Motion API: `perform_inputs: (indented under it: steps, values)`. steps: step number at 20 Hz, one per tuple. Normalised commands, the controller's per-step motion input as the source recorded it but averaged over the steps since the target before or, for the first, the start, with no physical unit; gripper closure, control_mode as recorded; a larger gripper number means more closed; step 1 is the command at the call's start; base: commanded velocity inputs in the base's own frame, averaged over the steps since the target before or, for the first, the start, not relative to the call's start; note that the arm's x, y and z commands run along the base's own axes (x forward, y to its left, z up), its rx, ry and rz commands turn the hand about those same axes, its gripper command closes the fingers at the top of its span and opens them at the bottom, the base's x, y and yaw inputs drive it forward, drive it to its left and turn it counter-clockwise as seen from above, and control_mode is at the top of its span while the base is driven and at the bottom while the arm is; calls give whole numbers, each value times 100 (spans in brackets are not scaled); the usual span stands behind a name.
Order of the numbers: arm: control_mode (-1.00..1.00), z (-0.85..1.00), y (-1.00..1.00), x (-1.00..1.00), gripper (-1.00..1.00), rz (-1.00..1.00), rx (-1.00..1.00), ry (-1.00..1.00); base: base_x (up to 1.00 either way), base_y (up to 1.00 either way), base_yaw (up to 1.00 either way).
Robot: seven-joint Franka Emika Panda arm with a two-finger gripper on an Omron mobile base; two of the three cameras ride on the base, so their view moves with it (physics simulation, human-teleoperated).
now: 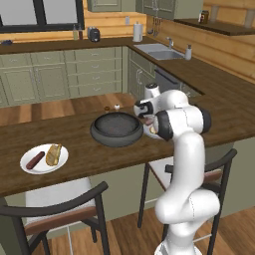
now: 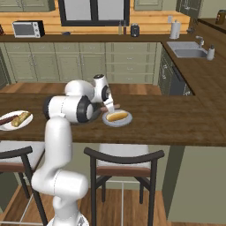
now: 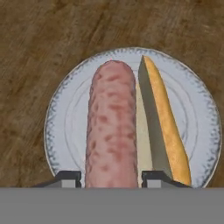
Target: Place one bun and one sausage from the bowl on each plate.
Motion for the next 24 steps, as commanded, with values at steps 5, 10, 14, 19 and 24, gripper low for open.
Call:
perform_inputs:
  steps: [5, 10, 14, 19, 24]
  values:
    - [-100, -4, -3, 0, -100, 0, 0, 1, 0, 0, 0]
    - [-100, 11, -55, -60, -100, 0, 4, -1, 0, 0, 0]
    - [-100, 72, -59, -97, -100, 0, 10, -16, 0, 0, 0]
    - [-100, 100, -45, -100, -100, 0, 10, -43, 0, 0, 0]
    - [-100, 100, -9, -100, -100, 0, 0, -54, 0, 0, 0]
